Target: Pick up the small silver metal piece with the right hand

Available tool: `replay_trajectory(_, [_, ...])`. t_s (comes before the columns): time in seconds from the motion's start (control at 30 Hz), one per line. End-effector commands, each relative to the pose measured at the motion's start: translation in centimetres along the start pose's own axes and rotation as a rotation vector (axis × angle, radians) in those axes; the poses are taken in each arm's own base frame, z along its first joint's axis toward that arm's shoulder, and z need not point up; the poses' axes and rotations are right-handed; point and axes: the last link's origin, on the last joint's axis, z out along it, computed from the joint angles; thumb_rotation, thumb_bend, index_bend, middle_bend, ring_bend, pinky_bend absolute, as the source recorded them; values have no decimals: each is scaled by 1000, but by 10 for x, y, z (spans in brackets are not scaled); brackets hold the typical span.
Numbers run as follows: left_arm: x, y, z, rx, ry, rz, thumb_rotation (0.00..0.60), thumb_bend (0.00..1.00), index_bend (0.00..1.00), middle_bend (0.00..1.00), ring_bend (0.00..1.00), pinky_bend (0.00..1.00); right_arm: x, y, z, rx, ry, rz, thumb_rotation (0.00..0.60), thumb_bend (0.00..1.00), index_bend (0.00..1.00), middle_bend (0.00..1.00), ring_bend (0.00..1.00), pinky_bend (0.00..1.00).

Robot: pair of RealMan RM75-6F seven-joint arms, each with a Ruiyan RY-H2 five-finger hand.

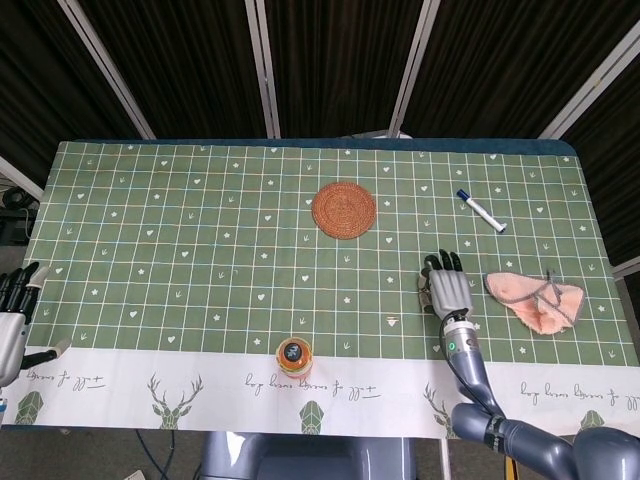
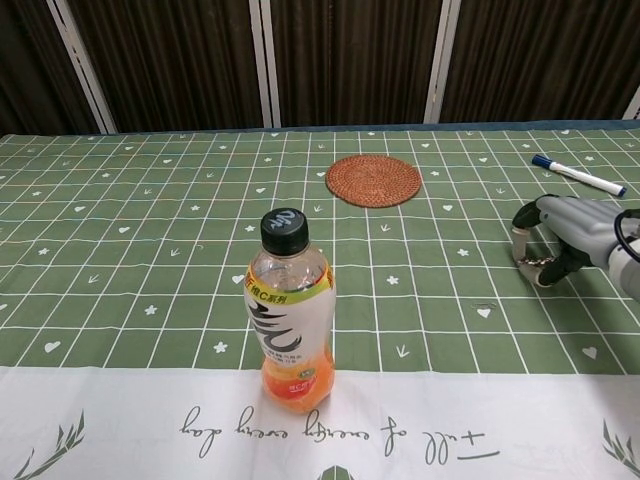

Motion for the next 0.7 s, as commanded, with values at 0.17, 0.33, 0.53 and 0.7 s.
replay_trajectory(0.17, [0,0,0,1,-2,-3,600,14,0,0,0,0,13,-14,-6,38,33,114,600,362,579,192,0,39])
replay_trajectory(0.33, [0,0,0,0,-1,-6,600,16,0,0,0,0,24,-23,-13,41,28,270,600,367,583,192,0,39])
replay_trajectory(0.53, [0,2,-1,-7,6,1,600,17,0,0,0,0,44,-37,-21,16,2,605,600,379,587,192,0,39])
replay_trajectory(0.7, [1,2,-1,-10,17,1,600,17,0,0,0,0,57,-45,-24,-18,-22,842,600,387,589,192,0,39])
